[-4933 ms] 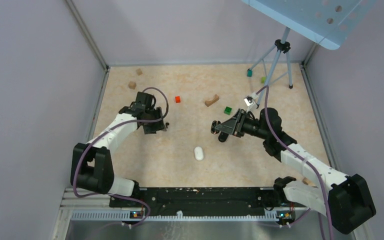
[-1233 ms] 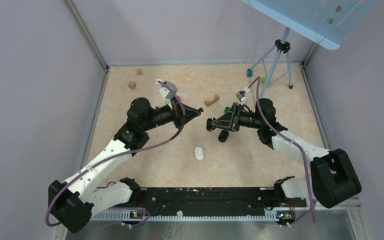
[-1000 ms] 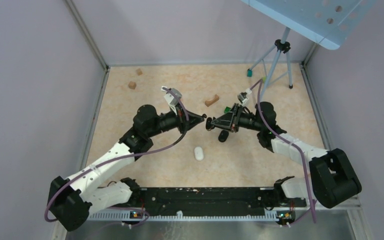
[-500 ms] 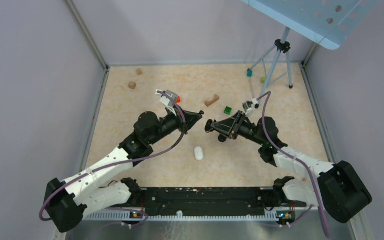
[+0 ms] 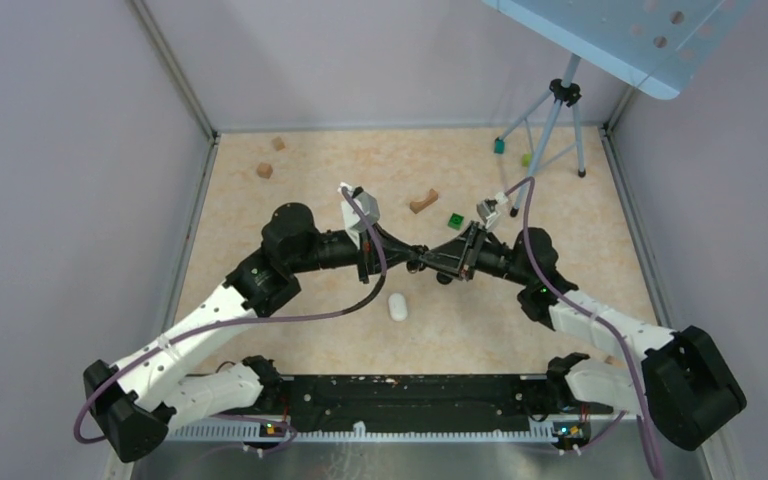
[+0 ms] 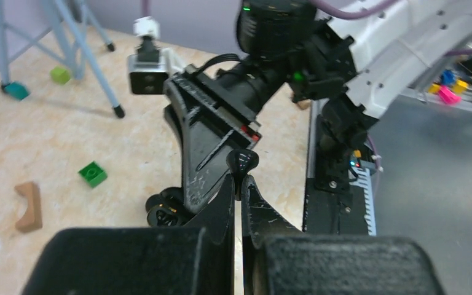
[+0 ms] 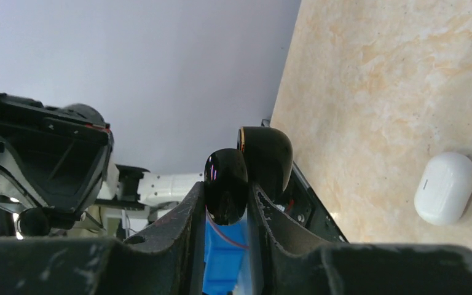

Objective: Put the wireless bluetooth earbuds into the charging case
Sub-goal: Adjust the right earbud at the center of the board.

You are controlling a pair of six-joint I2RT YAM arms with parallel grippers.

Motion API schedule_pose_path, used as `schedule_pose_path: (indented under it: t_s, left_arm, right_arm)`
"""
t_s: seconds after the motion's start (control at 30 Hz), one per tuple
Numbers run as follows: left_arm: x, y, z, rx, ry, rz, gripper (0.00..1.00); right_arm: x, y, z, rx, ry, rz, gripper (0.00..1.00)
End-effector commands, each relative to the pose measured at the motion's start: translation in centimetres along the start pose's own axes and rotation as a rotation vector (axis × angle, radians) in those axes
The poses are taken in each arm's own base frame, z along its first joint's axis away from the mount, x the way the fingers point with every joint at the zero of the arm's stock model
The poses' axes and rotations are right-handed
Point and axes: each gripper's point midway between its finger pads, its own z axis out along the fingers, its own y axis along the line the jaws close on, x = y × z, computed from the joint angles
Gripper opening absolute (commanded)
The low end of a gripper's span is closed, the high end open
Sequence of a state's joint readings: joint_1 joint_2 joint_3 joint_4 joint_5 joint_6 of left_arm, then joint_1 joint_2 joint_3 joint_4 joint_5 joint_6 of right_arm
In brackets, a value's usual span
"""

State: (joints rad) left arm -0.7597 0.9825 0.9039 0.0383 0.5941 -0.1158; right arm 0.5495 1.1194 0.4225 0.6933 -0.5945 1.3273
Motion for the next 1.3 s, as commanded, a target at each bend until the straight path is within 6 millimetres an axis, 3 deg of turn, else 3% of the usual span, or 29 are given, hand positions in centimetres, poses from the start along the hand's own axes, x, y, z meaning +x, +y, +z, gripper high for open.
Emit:
schedule_pose_path:
  t_s: [0.0,0.13,0.23,0.3,0.4,0.57,0.73,0.83,1.07,1.23,1.27]
  left_arm:
    - [-0.1,-2.8,-0.2,0.197,0.041,0.083,0.0]
    - [0.6,-1.6,0.9,0.171,0.063,0.048,0.0]
    - [1.8,2.0,1.7,-0.005,0.102,-0.018,0.0]
    - [3.9,6.0,1.5,-0.194,0.145,-0.093,0.0]
    - [8.2,10.9,0.0,-0.428,0.276,-0.246,0.0]
    - [14.0,15.0,-3.1,-0.749,0.491,-0.418,0.0]
    - [19.6,14.2,-3.9,-0.835,0.568,-0.628,0.0]
    - [21.8,14.1,-3.7,-0.796,0.585,-0.619,0.0]
    - [25.4,16.0,-4.4,-0.925,0.66,-0.654,0.0]
    - [26.8,15.3,-3.2,-0.908,0.692,-0.77,0.0]
    - [27.0,15.3,-3.2,-0.909,0.704,-0.78,0.09]
  right_arm:
    - [1.3,2.2,-1.3,0.017,0.11,-0.154,0.0]
    - [1.8,0.0,-3.6,0.11,0.197,-0.151,0.0]
    - [0.4,-3.2,-5.3,0.295,0.17,-0.175,0.0]
    - [-1.4,-5.7,-6.5,0.464,0.088,-0.207,0.0]
    - [-2.9,-6.7,-7.1,0.533,-0.004,-0.224,0.0]
    - [-3.5,-7.5,-6.9,0.54,-0.049,-0.207,0.0]
    - [-4.4,-7.6,-7.0,0.545,-0.108,-0.217,0.0]
    - [-4.6,-7.5,-6.9,0.547,-0.11,-0.22,0.0]
    - [-4.4,-7.5,-6.8,0.54,-0.099,-0.219,0.0]
    - [-4.2,-7.5,-6.9,0.533,-0.103,-0.212,0.0]
    - [-4.2,-7.5,-6.9,0.535,-0.102,-0.211,0.0]
